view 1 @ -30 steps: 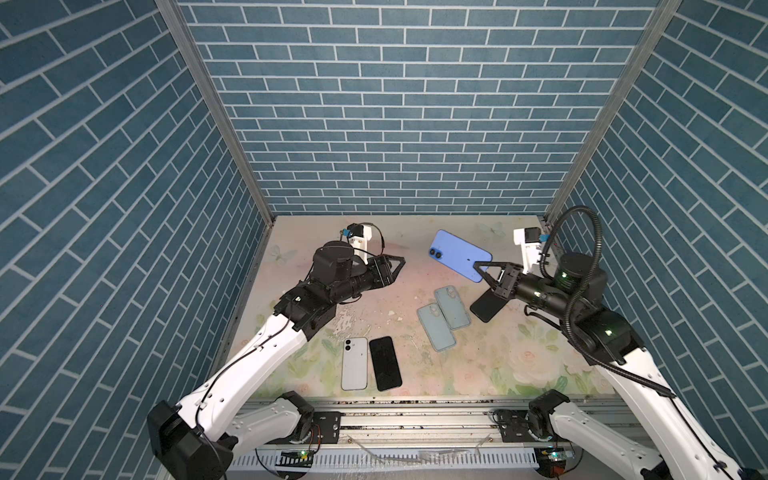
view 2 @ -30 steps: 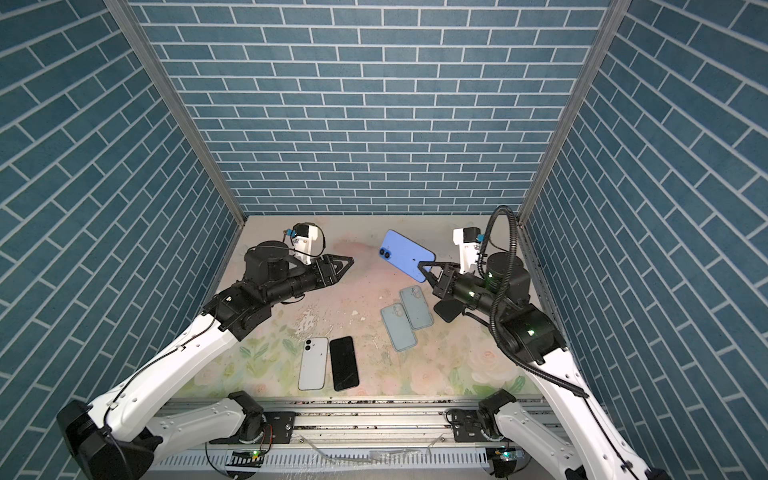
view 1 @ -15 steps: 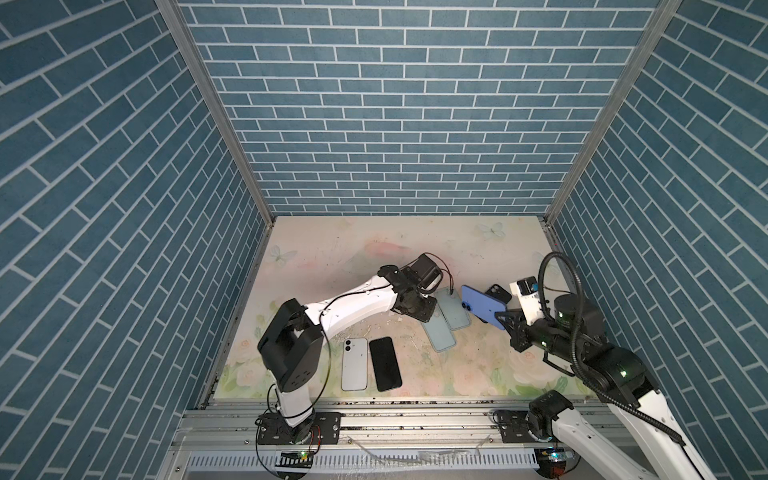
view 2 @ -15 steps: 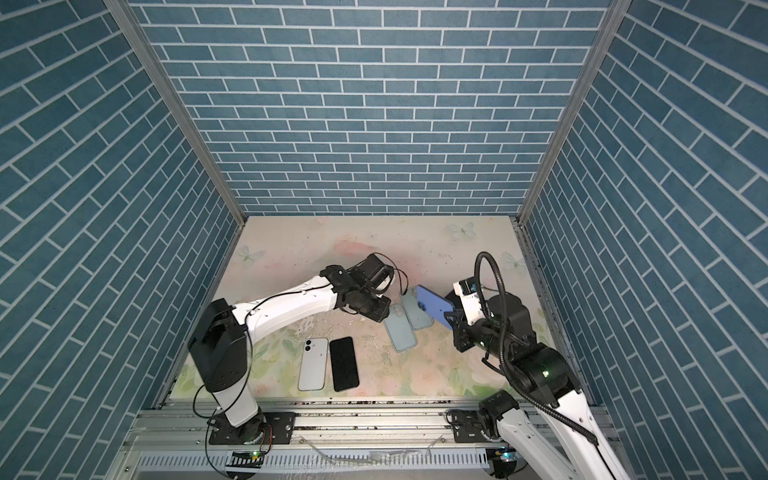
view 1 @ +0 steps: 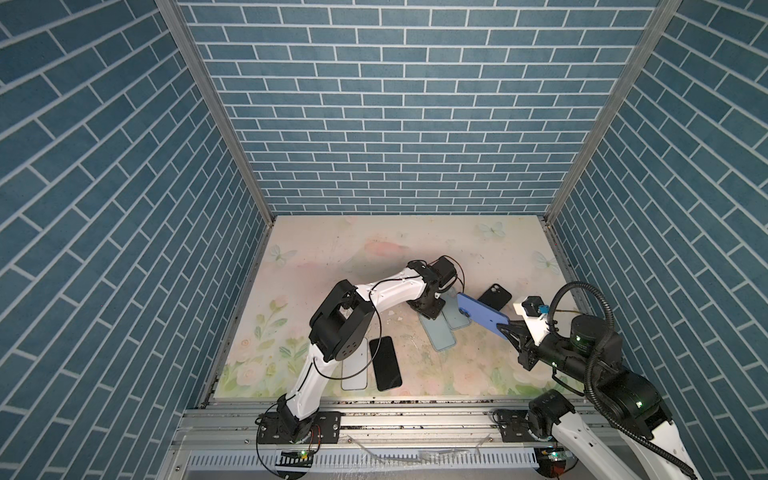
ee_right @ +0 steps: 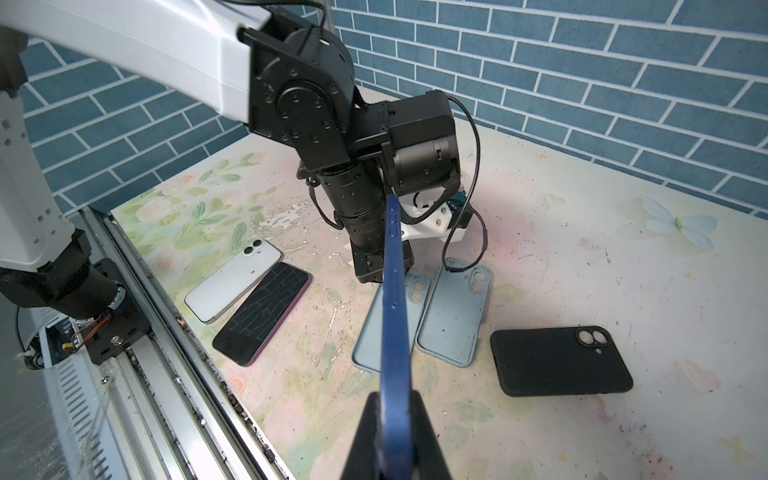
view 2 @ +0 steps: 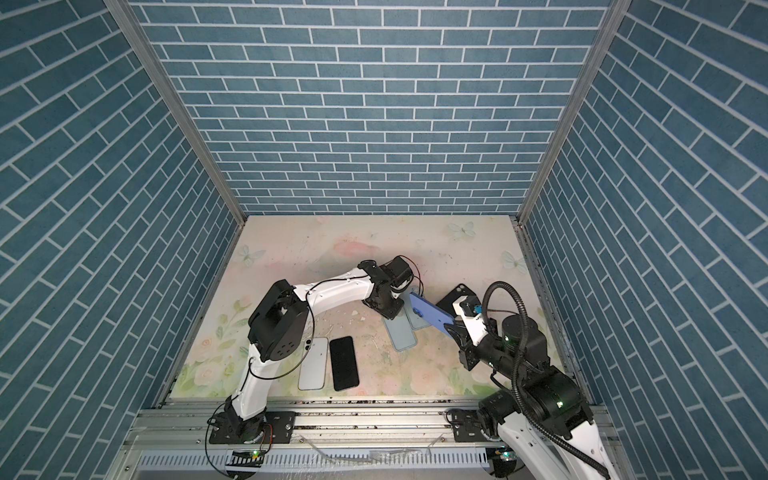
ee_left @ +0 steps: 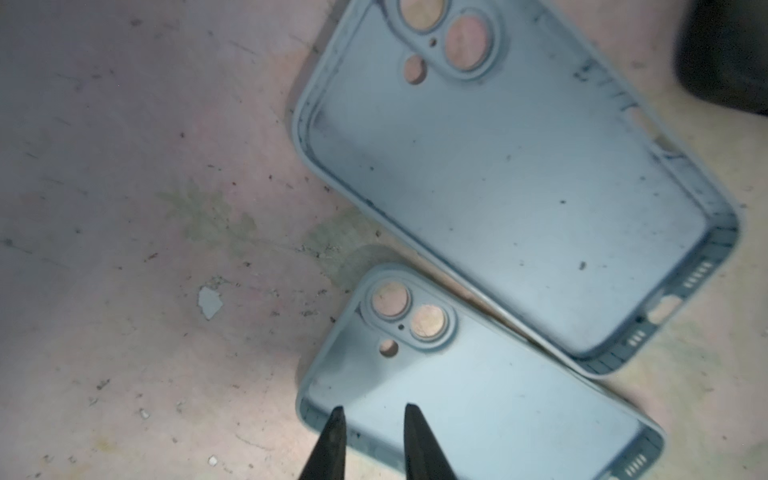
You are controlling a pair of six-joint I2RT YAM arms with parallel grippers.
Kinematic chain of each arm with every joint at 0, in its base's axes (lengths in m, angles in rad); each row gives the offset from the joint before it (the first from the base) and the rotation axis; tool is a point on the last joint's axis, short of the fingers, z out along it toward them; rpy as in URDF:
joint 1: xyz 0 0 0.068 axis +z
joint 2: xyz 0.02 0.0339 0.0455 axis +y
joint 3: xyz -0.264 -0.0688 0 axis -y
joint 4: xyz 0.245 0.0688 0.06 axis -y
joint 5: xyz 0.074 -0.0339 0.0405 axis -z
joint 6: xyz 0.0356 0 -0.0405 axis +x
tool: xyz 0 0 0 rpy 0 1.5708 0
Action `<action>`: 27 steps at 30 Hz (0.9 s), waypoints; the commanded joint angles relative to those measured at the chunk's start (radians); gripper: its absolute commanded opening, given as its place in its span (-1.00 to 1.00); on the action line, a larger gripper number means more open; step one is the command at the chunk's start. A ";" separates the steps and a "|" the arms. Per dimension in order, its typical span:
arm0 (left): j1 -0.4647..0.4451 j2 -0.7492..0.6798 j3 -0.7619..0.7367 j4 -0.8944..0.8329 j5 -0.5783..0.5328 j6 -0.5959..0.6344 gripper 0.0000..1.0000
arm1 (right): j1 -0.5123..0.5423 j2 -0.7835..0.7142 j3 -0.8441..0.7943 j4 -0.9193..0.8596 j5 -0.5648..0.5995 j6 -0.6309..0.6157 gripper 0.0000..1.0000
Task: Put the phone into the phone case
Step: 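Carry the blue phone over the cases while the left gripper grasps a case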
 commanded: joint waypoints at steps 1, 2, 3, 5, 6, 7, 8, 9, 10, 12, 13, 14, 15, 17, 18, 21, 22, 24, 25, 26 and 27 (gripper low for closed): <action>0.044 0.026 0.030 -0.034 0.002 0.013 -0.52 | 0.001 -0.010 0.050 0.017 0.006 -0.066 -1.00; 0.051 0.029 0.025 -0.027 0.003 0.009 -0.53 | 0.001 -0.008 0.051 0.016 0.005 -0.070 -1.00; 0.059 0.028 0.015 -0.018 0.002 0.009 -0.53 | 0.001 -0.006 0.051 0.016 0.001 -0.073 -1.00; 0.070 0.025 0.001 -0.005 0.001 0.008 -0.54 | 0.001 0.008 0.053 0.019 -0.018 -0.080 -1.00; 0.072 0.025 -0.003 -0.002 0.000 0.008 -0.54 | 0.001 0.019 0.056 0.018 -0.028 -0.082 -1.00; 0.074 0.025 -0.004 -0.001 -0.001 0.010 -0.54 | 0.001 0.032 0.059 0.020 -0.036 -0.081 -1.00; 0.074 0.024 -0.006 -0.003 -0.004 0.010 -0.53 | 0.001 0.040 0.062 0.025 -0.042 -0.082 -1.00; 0.074 0.021 -0.007 -0.004 -0.007 0.011 -0.53 | 0.001 0.049 0.063 0.031 -0.048 -0.082 -1.00; 0.074 0.017 -0.012 -0.006 -0.016 0.011 -0.52 | 0.001 0.058 0.065 0.039 -0.054 -0.079 -1.00; 0.075 0.014 -0.020 -0.011 -0.040 0.011 -0.51 | 0.000 0.069 0.065 0.056 -0.062 -0.076 -1.00; 0.079 0.009 -0.028 -0.015 -0.047 0.011 -0.51 | 0.001 0.074 0.065 0.063 -0.066 -0.071 -1.00; 0.084 0.005 -0.039 -0.013 -0.055 0.010 -0.51 | 0.001 0.079 0.066 0.067 -0.070 -0.067 -1.00; 0.089 -0.005 -0.057 -0.008 -0.066 0.004 -0.50 | 0.001 0.082 0.067 0.073 -0.074 -0.063 -1.00; 0.105 -0.029 -0.106 0.014 -0.078 -0.014 -0.49 | 0.001 0.084 0.064 0.080 -0.083 -0.053 -1.00; 0.114 -0.044 -0.135 0.027 -0.080 -0.028 -0.49 | 0.001 0.084 0.061 0.084 -0.087 -0.049 -1.00; 0.134 -0.097 -0.221 0.058 -0.095 -0.057 -0.49 | 0.000 0.088 0.049 0.092 -0.110 -0.042 -1.00; 0.137 -0.116 -0.248 0.065 -0.101 -0.061 -0.49 | 0.000 0.093 0.044 0.094 -0.128 -0.044 -1.00; 0.143 -0.146 -0.295 0.075 -0.118 -0.068 -0.49 | 0.001 0.113 0.034 0.098 -0.166 -0.055 -1.00; 0.146 -0.161 -0.315 0.080 -0.121 -0.070 -0.49 | 0.000 0.128 0.031 0.099 -0.190 -0.063 -1.00; 0.150 -0.172 -0.333 0.085 -0.121 -0.070 -0.49 | 0.001 0.142 0.031 0.099 -0.207 -0.071 -1.00; 0.156 -0.182 -0.349 0.090 -0.120 -0.068 -0.48 | 0.001 0.157 0.031 0.100 -0.225 -0.081 -1.00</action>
